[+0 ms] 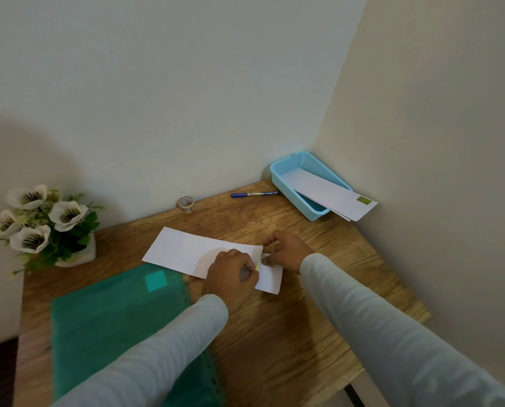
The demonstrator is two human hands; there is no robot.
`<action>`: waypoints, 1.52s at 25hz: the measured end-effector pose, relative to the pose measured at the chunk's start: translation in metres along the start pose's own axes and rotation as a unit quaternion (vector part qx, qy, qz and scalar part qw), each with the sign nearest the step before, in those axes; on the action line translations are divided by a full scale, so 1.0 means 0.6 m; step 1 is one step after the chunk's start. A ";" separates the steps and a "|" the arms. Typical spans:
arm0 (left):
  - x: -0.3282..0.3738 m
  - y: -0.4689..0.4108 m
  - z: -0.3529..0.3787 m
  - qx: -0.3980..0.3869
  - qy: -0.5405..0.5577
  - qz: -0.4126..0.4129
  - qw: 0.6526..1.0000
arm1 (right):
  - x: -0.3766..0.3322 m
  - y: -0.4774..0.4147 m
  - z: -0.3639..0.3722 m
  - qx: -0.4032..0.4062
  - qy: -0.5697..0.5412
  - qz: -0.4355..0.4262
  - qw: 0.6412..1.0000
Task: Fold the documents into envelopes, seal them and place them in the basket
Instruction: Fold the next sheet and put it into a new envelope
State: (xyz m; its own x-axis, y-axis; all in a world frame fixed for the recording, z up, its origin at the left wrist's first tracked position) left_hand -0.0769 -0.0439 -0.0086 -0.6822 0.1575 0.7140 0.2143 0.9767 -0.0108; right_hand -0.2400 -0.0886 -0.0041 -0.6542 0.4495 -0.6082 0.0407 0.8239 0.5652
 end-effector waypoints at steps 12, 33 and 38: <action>-0.001 -0.006 -0.004 0.014 0.023 0.004 1.000 | 0.040 0.031 -0.025 -0.053 -0.116 0.019 0.992; 0.126 -0.058 -0.144 0.132 0.351 -0.077 0.924 | -0.097 0.095 0.006 0.070 -0.176 -0.204 0.961; 0.157 -0.052 -0.189 0.151 0.364 -0.017 0.919 | -0.125 0.093 -0.033 0.175 -0.249 -0.195 0.932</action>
State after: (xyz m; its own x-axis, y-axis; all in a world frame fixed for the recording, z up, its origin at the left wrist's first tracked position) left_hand -0.0686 -0.0763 0.1382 -0.0129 0.0953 0.9954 -0.0770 0.9924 -0.0960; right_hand -0.2039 -0.0834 0.0842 -0.2422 0.1251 -0.9621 0.1735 0.9813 0.0839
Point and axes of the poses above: each hand's wrist, its own y-axis away from the middle knuckle, its own z-axis out of the palm, x = y × z, the point moved 6 cm from there along -y, towards the middle knuckle, and after that the axes turned 5 degrees about z, right-handed, at the moved point
